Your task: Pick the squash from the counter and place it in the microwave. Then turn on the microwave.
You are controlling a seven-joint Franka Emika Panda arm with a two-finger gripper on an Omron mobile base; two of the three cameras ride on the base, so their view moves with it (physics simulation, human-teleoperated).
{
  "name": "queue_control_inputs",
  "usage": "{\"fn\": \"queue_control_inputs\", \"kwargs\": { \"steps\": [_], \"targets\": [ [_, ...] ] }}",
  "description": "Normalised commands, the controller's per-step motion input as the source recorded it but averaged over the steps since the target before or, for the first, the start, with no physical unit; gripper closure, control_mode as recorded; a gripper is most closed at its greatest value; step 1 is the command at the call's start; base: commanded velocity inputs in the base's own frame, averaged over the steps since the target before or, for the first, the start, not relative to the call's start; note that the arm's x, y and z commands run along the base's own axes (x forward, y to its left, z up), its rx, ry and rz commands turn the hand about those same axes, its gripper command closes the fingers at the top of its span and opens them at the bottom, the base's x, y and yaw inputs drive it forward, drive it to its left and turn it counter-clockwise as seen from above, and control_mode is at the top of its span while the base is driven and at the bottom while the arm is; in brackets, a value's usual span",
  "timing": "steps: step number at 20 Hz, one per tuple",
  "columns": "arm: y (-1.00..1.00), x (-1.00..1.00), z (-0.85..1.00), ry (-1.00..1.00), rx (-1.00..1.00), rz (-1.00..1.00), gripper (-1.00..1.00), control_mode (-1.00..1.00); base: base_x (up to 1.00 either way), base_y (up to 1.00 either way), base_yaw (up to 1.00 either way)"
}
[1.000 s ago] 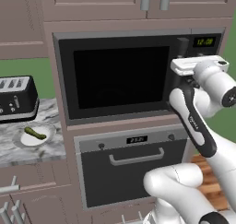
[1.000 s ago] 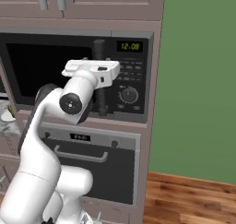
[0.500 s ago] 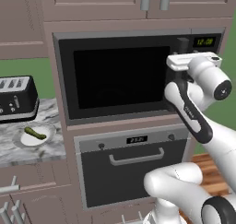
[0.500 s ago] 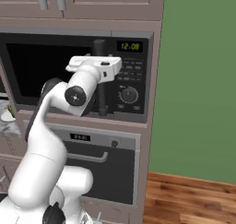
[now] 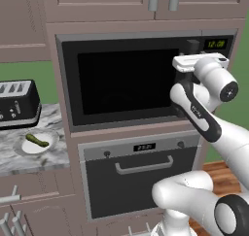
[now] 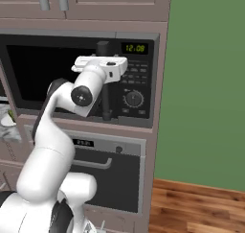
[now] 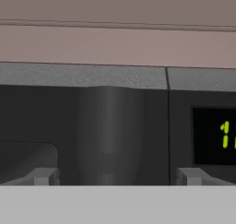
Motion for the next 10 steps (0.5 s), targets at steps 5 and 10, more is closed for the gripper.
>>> {"fn": "queue_control_inputs", "kwargs": {
  "steps": [5, 10],
  "targets": [
    [0.00, 0.00, 0.00, 0.00, 0.00, 0.00, 1.00, -1.00, 0.00, 0.00, 0.00],
    [0.00, 0.00, 0.00, 0.00, 0.00, 0.00, 1.00, -1.00, 0.00, 0.00, 0.00]
  ]
}}
